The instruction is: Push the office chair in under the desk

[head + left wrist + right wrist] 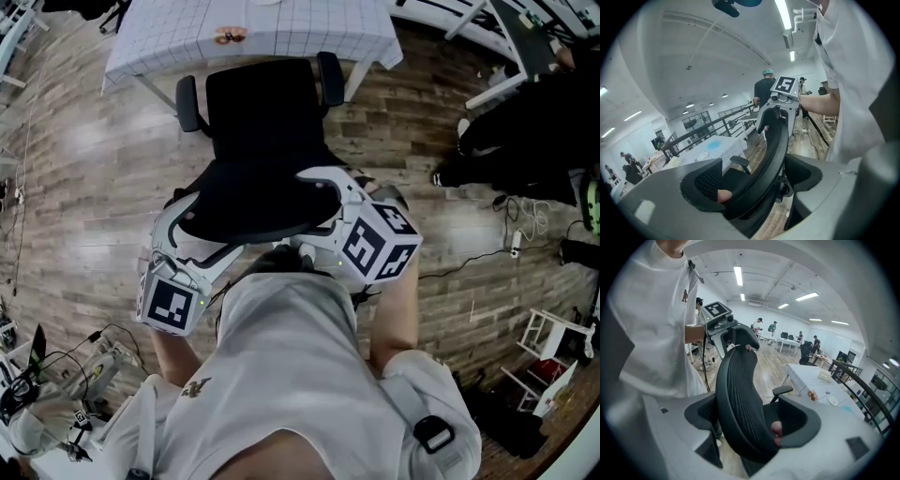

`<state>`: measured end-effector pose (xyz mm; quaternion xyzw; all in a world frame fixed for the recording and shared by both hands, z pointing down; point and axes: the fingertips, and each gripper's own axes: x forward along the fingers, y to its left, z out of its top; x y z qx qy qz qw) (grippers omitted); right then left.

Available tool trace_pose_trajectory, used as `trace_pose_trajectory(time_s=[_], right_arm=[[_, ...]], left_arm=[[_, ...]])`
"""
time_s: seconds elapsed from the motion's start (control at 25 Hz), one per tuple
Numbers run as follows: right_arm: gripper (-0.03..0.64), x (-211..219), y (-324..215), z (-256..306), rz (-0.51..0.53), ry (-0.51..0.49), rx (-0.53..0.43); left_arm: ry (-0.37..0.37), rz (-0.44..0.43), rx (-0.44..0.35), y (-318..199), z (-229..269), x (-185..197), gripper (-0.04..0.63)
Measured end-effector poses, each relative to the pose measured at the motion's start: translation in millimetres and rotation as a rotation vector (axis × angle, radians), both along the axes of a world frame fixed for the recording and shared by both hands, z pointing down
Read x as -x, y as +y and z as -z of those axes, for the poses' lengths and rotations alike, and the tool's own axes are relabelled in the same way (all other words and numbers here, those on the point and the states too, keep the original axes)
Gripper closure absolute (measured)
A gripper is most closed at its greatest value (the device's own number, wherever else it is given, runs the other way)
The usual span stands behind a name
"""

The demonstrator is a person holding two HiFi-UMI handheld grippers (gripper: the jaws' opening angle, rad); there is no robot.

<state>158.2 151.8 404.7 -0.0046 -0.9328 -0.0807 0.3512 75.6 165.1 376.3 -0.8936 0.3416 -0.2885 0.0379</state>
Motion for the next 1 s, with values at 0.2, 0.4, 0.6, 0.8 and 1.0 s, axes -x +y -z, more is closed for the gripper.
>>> trace_pose_trajectory(time_s=[0.2, 0.4, 0.6, 0.8, 1.0], right_arm=[[0.241, 6.9, -13.5, -3.5, -0.02, 0.03, 0.0], [0.241, 14.8, -27.3, -4.5, -0.035, 0.042, 0.002], [0.242, 20.7, -41.7, -4.9, -0.032, 0.063, 0.01], [0.242, 26.1, -57.4, -4.3, -0.019, 0.065, 0.015], [0.242, 31.9, -68.2, -4.7, -0.011, 0.063, 0.008]], left_arm=[[0.014, -0.017, -0.024, -13.2, -4.4, 6.9, 0.181], [0.026, -0.023, -0.032, -29.1, -2.8, 13.7, 0.176], [0.011, -0.014, -0.018, -45.8, 0.4, 20.6, 0.17], [0.016, 0.004, -0.017, -61.7, 3.3, 26.5, 0.167], [0.007, 0.015, -0.005, -72.2, 2.9, 32.8, 0.164]])
